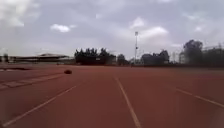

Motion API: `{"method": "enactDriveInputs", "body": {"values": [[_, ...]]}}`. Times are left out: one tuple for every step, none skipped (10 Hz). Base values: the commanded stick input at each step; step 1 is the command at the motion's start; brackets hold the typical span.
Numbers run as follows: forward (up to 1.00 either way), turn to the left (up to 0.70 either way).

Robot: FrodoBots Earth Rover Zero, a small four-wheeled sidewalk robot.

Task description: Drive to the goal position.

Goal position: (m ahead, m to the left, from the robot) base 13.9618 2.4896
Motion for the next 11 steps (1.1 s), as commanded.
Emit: {"method": "enactDriveInputs", "body": {"values": [[0.45,0.0],[0.45,0.0],[0.45,0.0],[0.45,0.0],[0.45,0.0],[0.45,0.0],[0.45,0.0],[0.45,0.0],[0.45,0.0],[0.45,0.0],[0.45,0.0]]}}
